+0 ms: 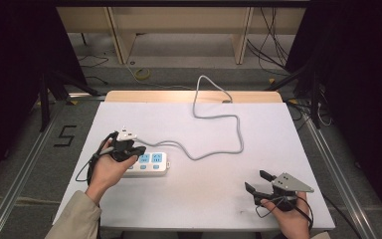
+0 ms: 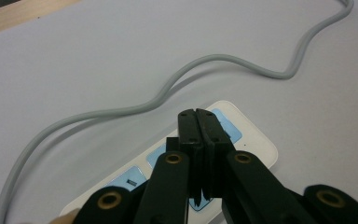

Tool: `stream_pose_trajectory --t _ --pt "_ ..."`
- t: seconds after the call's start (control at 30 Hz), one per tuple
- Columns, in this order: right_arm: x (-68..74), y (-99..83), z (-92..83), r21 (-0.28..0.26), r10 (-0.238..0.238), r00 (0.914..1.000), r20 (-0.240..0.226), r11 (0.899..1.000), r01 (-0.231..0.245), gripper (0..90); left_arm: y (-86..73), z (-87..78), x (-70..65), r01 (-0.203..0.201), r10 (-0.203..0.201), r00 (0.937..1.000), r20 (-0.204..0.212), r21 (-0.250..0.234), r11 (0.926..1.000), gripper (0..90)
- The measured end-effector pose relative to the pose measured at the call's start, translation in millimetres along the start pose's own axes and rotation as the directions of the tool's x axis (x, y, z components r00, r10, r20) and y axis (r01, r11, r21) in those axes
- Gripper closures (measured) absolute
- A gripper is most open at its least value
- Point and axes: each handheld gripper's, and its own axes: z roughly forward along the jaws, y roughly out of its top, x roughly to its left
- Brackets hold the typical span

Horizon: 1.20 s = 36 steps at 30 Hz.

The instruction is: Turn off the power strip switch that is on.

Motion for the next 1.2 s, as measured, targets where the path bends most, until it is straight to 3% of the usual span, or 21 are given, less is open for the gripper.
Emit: stream_pose_trajectory --t 0.17,0.4,0.63,0.83,0.97,1.2 --pt "-0.1 -0.1 0.2 0.0 0.0 1.0 0.0 1.0 0.0 29.6 -0.6 0.1 -2.4 -0.008 0.008 0.9998 0.021 -0.023 0.9997 86.1" --pt "0.0 0.0 -0.1 -0.001 0.002 1.0 0.001 1.0 -0.002 29.6 -1.6 -0.5 -3.4 0.013 -0.009 0.9983 0.057 -0.077 0.9969 76.5" --pt "0.0 0.0 0.0 0.0 0.0 1.0 0.001 1.0 0.0 29.6 -2.4 -2.5 0.3 0.064 -0.046 0.9924 0.114 -0.165 0.9843 60.2" --pt "0.1 0.0 0.2 0.0 0.0 1.0 0.001 1.0 0.0 29.5 -2.7 -2.5 -3.0 0.083 -0.043 0.9826 0.181 -0.218 0.9724 46.0" --pt "0.0 0.0 0.0 0.0 0.0 1.0 0.0 1.0 0.0 29.5 -3.4 -1.5 -5.2 0.075 -0.025 0.9781 0.206 -0.237 0.9686 41.3" --pt "0.0 -0.2 0.3 -0.001 -0.003 1.0 -0.002 1.0 0.003 29.4 -7.5 -1.1 -12.0 0.049 0.012 0.9761 0.217 -0.276 0.9598 36.0"
